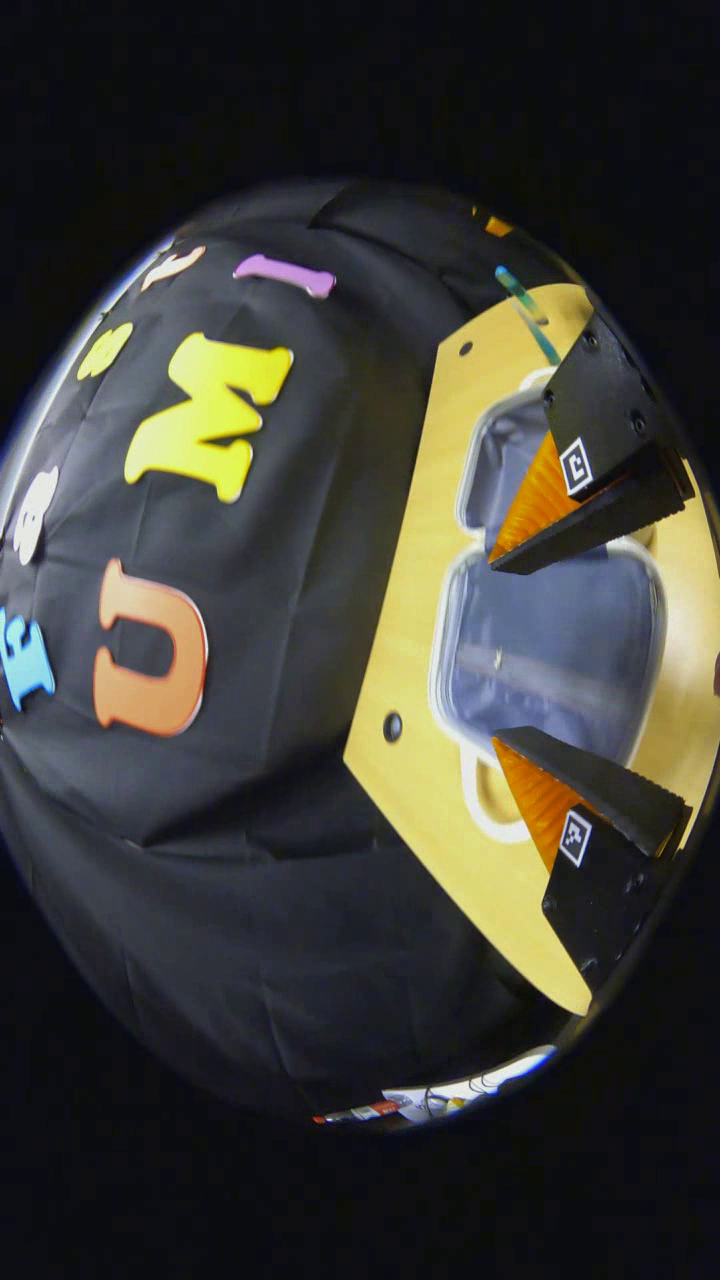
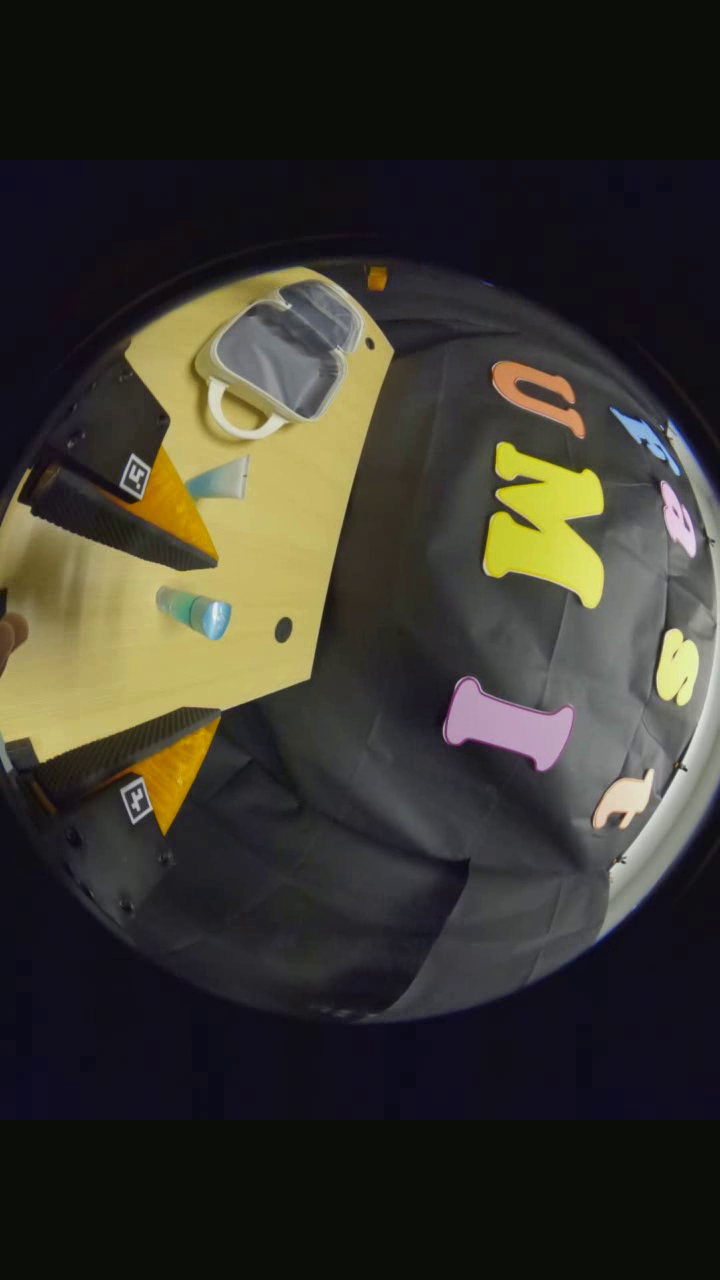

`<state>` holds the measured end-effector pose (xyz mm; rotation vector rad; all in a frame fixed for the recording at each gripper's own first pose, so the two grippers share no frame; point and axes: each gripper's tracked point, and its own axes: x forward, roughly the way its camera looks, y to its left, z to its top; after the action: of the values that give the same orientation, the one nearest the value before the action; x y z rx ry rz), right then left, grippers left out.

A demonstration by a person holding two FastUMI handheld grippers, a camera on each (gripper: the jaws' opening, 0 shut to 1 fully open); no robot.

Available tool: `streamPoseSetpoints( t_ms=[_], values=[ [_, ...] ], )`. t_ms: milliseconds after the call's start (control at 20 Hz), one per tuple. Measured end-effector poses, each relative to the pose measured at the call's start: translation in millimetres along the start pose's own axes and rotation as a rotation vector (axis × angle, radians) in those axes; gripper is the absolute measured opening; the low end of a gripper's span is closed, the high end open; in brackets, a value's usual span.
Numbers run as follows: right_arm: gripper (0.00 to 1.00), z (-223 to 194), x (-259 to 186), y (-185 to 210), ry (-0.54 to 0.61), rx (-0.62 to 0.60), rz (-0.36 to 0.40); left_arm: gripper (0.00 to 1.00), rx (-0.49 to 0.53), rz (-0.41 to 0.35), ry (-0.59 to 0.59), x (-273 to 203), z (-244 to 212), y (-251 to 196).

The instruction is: First open the suitcase, pack the skin care products into it, and then close the suitcase.

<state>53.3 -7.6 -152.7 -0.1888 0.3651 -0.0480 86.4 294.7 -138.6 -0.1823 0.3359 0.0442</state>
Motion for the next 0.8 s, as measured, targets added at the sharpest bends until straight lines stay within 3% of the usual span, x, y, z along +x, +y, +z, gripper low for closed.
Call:
streamPoseSetpoints(
  t_ms=[450, 800],
  values=[
    [0.82, -7.9, 11.1, -39.8, -0.017, -0.016, 0.012, 0.98, 0.202, -0.327, 0.073, 4.8, -58.0, -203.6],
    [0.81, -27.4, 14.7, -63.3, 0.013, -0.015, 0.001, 0.98, 0.277, -0.532, 0.147, 16.7, -111.0, -313.7]
  ],
)
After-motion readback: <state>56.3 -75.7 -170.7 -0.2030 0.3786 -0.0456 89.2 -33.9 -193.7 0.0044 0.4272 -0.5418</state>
